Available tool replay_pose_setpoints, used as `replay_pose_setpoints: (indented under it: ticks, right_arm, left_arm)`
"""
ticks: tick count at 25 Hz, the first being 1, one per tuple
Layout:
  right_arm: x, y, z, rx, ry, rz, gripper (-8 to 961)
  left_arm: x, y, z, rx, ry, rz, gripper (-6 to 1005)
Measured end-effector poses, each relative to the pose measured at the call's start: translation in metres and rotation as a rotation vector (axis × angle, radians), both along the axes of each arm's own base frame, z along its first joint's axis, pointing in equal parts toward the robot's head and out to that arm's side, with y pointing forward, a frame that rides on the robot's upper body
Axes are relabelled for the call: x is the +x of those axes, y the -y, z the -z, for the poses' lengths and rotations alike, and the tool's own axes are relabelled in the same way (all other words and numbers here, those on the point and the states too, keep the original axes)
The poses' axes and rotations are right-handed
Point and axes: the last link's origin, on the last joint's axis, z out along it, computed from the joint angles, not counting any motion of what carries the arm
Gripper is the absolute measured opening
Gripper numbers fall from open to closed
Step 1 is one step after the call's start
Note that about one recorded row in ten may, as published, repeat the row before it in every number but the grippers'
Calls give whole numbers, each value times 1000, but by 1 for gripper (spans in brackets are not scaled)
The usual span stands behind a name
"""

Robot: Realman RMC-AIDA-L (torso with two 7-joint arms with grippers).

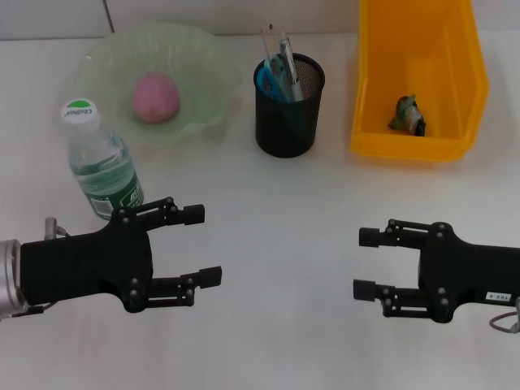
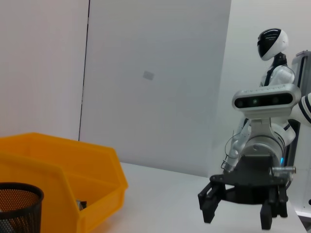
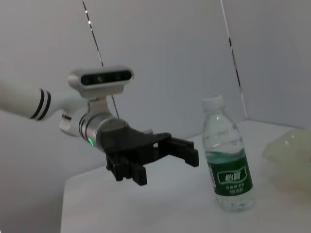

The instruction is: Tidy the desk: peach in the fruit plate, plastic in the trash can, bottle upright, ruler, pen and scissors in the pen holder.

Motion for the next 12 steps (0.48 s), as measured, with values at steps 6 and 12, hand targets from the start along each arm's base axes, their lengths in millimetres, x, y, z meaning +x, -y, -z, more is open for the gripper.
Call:
replay_pose_setpoints:
  ticks: [6,12]
  right_arm:
    - [5,0,4,24,50,-31,736]
    - [4,-1,4,72,48,-70,736]
  left_arm:
    - [1,-1,1,-2,-1,4,832]
    - [2,-1,3,-4,-2,1,832]
